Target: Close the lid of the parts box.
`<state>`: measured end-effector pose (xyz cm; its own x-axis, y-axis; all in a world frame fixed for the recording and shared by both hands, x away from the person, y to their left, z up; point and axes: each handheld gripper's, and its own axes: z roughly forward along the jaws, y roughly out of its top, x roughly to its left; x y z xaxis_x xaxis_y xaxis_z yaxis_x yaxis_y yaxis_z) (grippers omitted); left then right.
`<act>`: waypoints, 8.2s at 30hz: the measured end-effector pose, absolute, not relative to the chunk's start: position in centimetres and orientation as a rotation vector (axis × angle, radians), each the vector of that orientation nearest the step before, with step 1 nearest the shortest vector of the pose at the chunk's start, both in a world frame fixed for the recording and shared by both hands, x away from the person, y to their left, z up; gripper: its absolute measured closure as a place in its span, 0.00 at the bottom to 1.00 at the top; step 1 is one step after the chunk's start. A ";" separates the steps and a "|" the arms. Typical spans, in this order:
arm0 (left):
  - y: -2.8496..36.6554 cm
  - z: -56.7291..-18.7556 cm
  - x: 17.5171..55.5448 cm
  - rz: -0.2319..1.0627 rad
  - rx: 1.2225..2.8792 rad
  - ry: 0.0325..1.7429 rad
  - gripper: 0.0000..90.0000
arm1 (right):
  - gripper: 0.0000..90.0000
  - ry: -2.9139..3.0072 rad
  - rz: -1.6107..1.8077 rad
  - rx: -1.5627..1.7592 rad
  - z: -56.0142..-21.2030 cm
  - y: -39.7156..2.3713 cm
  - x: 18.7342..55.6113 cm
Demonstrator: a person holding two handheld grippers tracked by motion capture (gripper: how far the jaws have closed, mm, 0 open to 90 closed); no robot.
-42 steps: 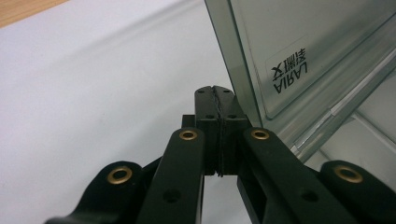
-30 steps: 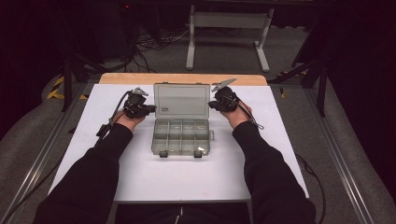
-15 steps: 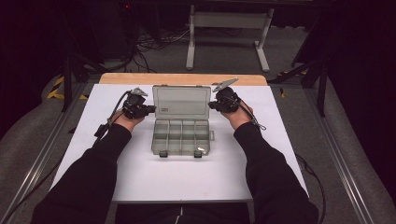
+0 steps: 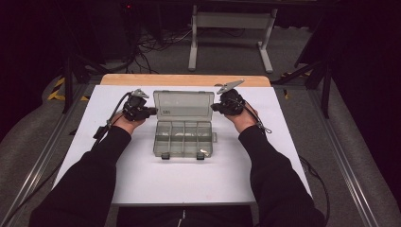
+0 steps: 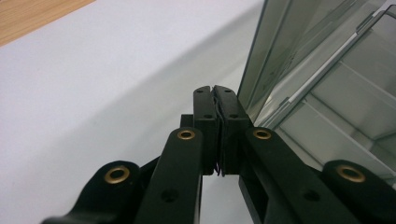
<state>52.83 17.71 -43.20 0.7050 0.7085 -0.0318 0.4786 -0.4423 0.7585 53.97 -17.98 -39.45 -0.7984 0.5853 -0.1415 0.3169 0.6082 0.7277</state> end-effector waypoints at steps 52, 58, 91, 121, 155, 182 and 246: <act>18.3 -41.8 50.5 0.308 2.205 0.764 0.96 | 1.00 2.556 0.999 0.593 -38.8 -18.5 49.8; 18.4 -41.5 50.0 0.258 2.204 0.758 0.96 | 1.00 2.578 1.002 0.576 -38.6 -18.6 49.1; 17.3 -40.5 44.9 0.158 2.287 0.571 0.92 | 1.00 2.679 0.963 0.433 -38.8 -17.0 44.0; 16.6 -41.5 44.6 0.099 2.378 0.531 0.93 | 0.99 2.763 0.918 0.426 -40.4 -16.5 43.3; 16.5 -42.0 44.5 0.142 2.419 0.547 0.94 | 0.99 2.779 0.886 0.413 -40.8 -16.2 43.3; 16.6 -41.2 43.8 0.179 2.301 0.558 0.44 | 0.52 2.666 1.001 0.447 -39.9 -16.4 42.7; 25.4 -47.0 35.6 0.563 1.697 0.607 0.00 | 0.00 2.160 1.477 0.472 -42.6 -24.2 37.7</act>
